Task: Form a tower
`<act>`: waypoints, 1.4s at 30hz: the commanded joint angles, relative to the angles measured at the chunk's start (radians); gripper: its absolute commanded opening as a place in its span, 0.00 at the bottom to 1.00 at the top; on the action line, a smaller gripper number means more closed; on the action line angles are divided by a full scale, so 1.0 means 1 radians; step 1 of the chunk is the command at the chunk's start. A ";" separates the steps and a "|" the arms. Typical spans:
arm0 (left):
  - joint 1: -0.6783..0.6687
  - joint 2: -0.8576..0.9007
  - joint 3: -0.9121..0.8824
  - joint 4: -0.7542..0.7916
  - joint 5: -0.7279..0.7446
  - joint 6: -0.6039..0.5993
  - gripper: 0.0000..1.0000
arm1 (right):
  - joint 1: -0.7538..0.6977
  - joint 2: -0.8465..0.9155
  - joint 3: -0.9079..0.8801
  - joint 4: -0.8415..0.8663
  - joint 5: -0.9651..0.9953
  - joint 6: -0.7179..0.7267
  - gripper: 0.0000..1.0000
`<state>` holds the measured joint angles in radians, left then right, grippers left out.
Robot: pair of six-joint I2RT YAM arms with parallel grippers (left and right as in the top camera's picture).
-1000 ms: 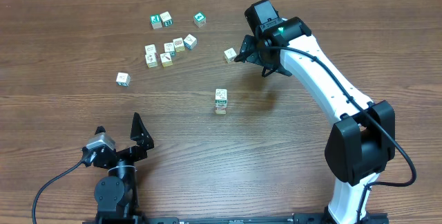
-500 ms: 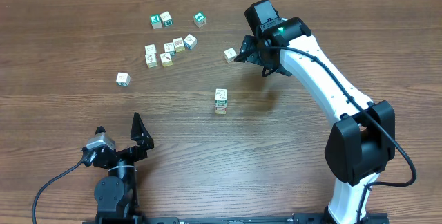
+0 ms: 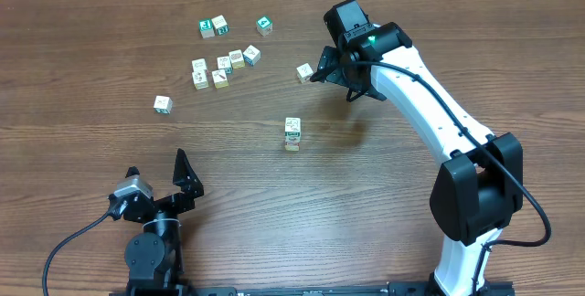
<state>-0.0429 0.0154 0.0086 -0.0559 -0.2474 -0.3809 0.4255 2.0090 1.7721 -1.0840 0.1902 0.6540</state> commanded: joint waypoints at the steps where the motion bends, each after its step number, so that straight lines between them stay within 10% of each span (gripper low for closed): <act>1: 0.005 -0.011 -0.004 0.001 0.004 0.030 1.00 | -0.002 0.002 -0.003 0.006 0.008 -0.001 1.00; 17: 0.005 -0.011 -0.004 0.001 0.004 0.030 1.00 | -0.003 -0.056 -0.018 -0.031 0.116 -0.280 1.00; 42: 0.005 -0.011 -0.003 0.001 0.004 0.030 1.00 | -0.208 -0.463 -1.009 0.998 -0.252 -0.436 1.00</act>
<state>-0.0429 0.0151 0.0086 -0.0559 -0.2470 -0.3809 0.2501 1.6005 0.8162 -0.1040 -0.0055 0.2462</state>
